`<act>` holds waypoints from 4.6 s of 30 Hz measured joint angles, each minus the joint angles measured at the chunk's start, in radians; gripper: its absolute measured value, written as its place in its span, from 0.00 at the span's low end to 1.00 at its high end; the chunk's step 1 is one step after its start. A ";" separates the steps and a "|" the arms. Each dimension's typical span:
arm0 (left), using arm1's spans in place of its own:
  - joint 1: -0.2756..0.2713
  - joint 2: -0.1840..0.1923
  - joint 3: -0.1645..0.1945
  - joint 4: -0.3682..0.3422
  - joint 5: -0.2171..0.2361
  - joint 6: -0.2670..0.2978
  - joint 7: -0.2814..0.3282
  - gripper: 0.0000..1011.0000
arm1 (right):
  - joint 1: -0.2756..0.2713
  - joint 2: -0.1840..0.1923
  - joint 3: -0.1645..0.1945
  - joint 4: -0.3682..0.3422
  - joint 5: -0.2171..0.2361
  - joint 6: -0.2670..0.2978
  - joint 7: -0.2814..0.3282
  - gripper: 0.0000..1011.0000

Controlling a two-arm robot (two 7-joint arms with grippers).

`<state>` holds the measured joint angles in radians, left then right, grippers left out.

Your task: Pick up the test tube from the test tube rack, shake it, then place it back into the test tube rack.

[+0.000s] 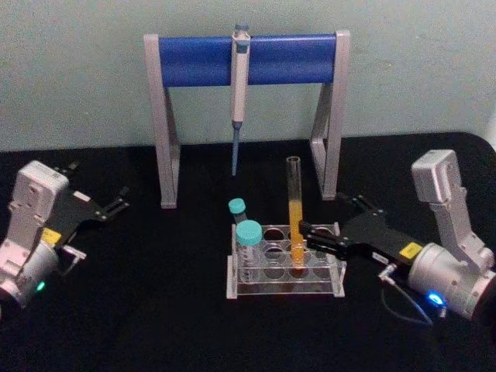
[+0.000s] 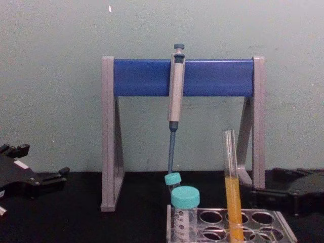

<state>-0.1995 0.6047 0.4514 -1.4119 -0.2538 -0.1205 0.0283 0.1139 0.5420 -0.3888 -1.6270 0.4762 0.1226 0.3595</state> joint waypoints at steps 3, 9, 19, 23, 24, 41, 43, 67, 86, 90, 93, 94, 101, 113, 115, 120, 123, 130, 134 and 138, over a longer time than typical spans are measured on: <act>0.000 0.000 0.000 0.000 0.000 0.000 0.000 0.99 | 0.017 -0.012 -0.010 0.015 -0.009 0.010 0.012 0.99; 0.000 0.000 0.000 0.000 0.000 0.000 0.000 0.99 | 0.070 -0.051 -0.036 0.067 -0.042 0.031 0.031 0.99; 0.000 0.000 0.000 0.000 0.000 0.000 0.000 0.99 | 0.137 -0.116 -0.051 0.156 -0.071 0.031 0.048 0.99; 0.000 0.000 0.000 0.000 0.000 0.000 0.000 0.99 | 0.150 -0.131 -0.052 0.176 -0.072 0.030 0.054 0.99; 0.000 0.000 0.000 0.000 0.000 0.000 0.000 0.99 | 0.152 -0.134 -0.052 0.179 -0.072 0.030 0.056 0.99; 0.000 0.000 0.000 0.000 0.000 0.000 0.000 0.99 | 0.169 -0.158 -0.049 0.203 -0.057 0.023 0.073 0.99; 0.000 0.000 0.000 0.000 0.000 0.000 0.000 0.99 | 0.169 -0.157 -0.049 0.203 -0.057 0.023 0.073 0.99; 0.000 0.000 0.000 0.000 0.000 0.000 0.000 0.99 | 0.168 -0.155 -0.050 0.201 -0.059 0.024 0.069 0.56; 0.000 0.000 0.000 0.000 0.000 0.000 0.000 0.99 | 0.168 -0.155 -0.050 0.201 -0.059 0.025 0.069 0.22; 0.000 0.000 0.000 0.000 0.000 0.000 0.000 0.99 | 0.168 -0.155 -0.050 0.201 -0.059 0.025 0.069 0.22; 0.000 0.000 0.000 0.000 0.000 0.000 0.000 0.99 | 0.167 -0.155 -0.050 0.201 -0.059 0.022 0.071 0.22; 0.000 0.000 0.000 0.000 0.000 0.000 0.000 0.99 | 0.166 -0.153 -0.050 0.201 -0.060 0.016 0.073 0.22; 0.000 0.000 0.000 0.000 0.000 0.000 0.000 0.99 | 0.154 -0.142 -0.051 0.188 -0.074 -0.014 0.076 0.22; 0.000 0.000 0.000 0.000 0.000 0.000 0.000 0.99 | 0.110 -0.134 -0.025 0.167 -0.078 -0.117 0.092 0.22; 0.000 0.000 0.000 0.000 0.000 0.000 0.000 0.99 | 0.102 -0.135 -0.019 0.167 -0.076 -0.140 0.099 0.22; 0.000 0.000 0.000 0.000 0.000 0.000 0.000 0.99 | 0.085 -0.134 -0.006 0.163 -0.071 -0.188 0.113 0.22; 0.000 0.000 0.000 0.000 0.000 0.000 0.000 0.99 | 0.077 -0.132 0.000 0.155 -0.071 -0.211 0.119 0.22; 0.000 0.000 0.000 0.000 0.000 0.000 0.000 0.99 | 0.067 -0.127 0.011 0.125 -0.072 -0.242 0.130 0.22; 0.000 0.000 0.000 0.000 0.000 0.000 0.000 0.99 | 0.064 -0.127 0.019 0.101 -0.072 -0.258 0.130 0.22; 0.000 0.000 0.000 0.000 0.000 0.000 0.000 0.99 | 0.064 -0.130 0.025 0.080 -0.073 -0.266 0.129 0.22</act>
<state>-0.1995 0.6047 0.4514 -1.4120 -0.2539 -0.1205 0.0283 0.1777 0.4124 -0.3637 -1.5467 0.4036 -0.1438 0.4884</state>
